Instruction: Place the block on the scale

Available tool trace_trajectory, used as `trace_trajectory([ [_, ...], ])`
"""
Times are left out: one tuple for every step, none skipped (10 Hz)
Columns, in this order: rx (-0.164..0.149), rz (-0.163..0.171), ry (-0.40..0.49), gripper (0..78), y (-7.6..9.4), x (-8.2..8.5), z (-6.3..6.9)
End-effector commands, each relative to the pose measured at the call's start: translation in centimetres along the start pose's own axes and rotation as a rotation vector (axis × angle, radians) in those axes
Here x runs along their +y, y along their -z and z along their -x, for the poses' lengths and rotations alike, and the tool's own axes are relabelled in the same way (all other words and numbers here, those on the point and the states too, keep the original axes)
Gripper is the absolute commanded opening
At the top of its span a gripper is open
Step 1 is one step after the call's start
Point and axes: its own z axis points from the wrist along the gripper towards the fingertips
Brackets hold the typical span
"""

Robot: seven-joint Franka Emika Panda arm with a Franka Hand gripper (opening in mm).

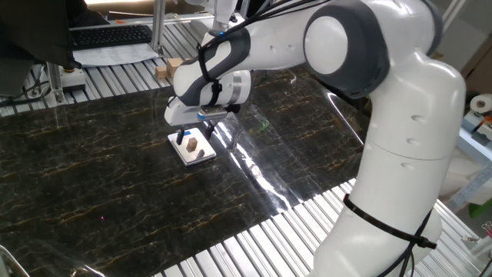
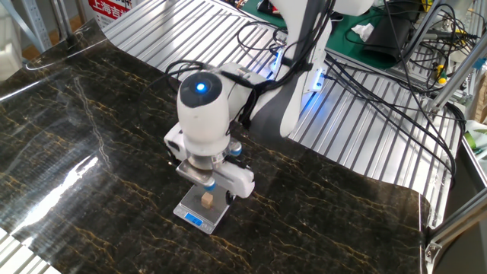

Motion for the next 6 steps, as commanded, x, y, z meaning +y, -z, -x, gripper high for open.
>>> trace_trajectory([
  [-0.010, -0.017, -0.011, 77.5, 1.5, 0.8, -0.7],
  [-0.014, -0.025, -0.011, 77.5, 1.7, 0.8, -0.9],
  [-0.018, -0.031, -0.011, 77.5, 1.9, 0.8, -0.9],
  [-0.017, -0.053, 0.001, 77.5, 2.6, 0.3, -0.9],
  [-0.008, -0.057, 0.009, 77.5, 3.5, -0.2, -0.7],
  [0.006, -0.064, 0.017, 77.5, 4.5, -0.6, -0.4],
])
